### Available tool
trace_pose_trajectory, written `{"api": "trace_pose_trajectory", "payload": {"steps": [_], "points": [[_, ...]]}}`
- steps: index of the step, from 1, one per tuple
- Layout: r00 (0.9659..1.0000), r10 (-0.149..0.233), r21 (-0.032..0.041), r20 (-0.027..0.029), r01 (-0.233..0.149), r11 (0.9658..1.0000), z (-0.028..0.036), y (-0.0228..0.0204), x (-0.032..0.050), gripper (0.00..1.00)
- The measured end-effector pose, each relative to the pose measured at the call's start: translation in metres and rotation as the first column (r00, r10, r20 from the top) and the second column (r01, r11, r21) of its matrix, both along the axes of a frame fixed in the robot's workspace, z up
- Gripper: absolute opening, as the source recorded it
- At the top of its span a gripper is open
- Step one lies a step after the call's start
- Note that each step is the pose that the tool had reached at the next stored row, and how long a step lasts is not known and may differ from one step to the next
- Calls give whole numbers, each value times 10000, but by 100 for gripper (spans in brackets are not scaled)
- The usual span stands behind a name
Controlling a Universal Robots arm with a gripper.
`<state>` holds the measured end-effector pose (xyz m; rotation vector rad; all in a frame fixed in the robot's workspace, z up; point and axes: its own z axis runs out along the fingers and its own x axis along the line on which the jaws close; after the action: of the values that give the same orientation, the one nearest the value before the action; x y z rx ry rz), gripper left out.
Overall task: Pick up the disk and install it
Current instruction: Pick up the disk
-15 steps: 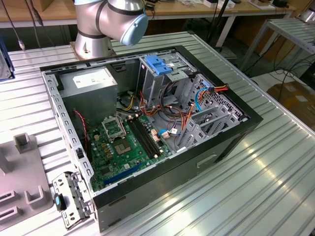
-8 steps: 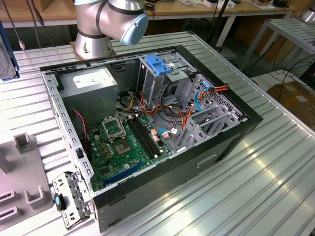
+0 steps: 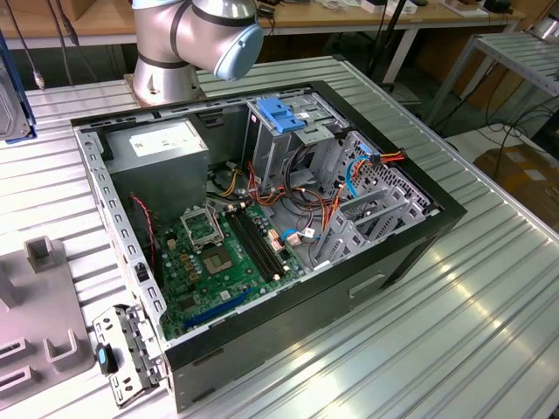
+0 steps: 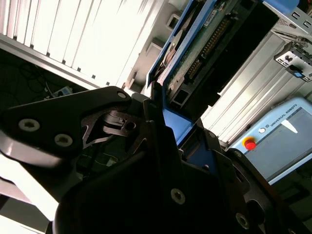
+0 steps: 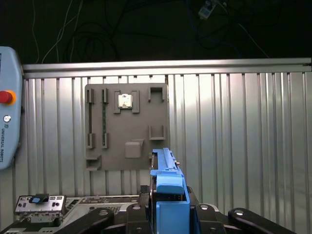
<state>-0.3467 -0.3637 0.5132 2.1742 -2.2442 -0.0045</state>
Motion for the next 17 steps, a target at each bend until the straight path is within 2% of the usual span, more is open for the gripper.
{"api": "trace_pose_trajectory", "payload": {"steps": [9,11,12,13,14,15,17], "points": [[10000,0,0,-1,0,10000,0,-1,64,37],[10000,0,0,-2,0,10000,0,-2,95,37],[10000,0,1,-5,0,10000,0,-16,151,37],[10000,0,0,-6,0,10000,0,-197,176,37],[10000,0,0,-29,0,10000,0,-259,298,37],[10000,-1,1,-37,1,10000,-1,-280,345,37],[10000,0,1,-43,0,10000,-1,-298,388,37]]}}
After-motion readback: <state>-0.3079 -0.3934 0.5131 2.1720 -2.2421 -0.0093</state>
